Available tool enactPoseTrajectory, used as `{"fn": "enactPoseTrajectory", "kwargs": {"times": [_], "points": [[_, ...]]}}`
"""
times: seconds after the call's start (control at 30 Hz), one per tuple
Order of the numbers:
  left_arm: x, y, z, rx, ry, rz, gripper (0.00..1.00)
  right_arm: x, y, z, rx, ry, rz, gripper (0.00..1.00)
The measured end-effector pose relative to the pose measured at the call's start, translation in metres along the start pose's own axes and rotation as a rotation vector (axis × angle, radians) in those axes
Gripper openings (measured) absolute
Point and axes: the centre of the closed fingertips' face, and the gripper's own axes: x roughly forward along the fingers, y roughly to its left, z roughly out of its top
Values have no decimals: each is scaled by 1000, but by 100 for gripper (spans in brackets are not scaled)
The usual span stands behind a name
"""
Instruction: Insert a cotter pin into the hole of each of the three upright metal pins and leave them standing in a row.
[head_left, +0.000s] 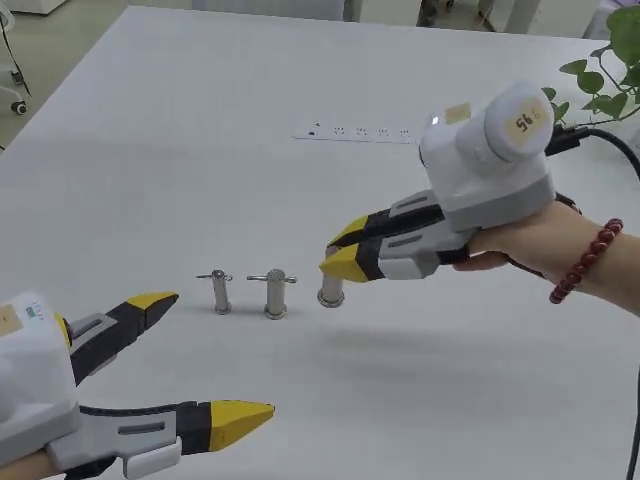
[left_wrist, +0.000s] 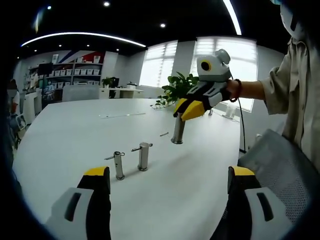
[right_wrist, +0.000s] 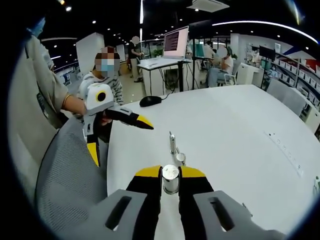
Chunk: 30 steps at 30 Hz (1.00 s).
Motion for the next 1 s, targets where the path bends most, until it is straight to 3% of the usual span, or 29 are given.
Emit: {"fn": "enactPoseTrajectory", "kwargs": {"times": [0.47,1.0], "points": [[0,1,-2,0,3,9,98,1,20,-29,-2,3,26,11],[-2,1,-7,-5,8,14,97,17,30,-56,-79,17,63,11]]}}
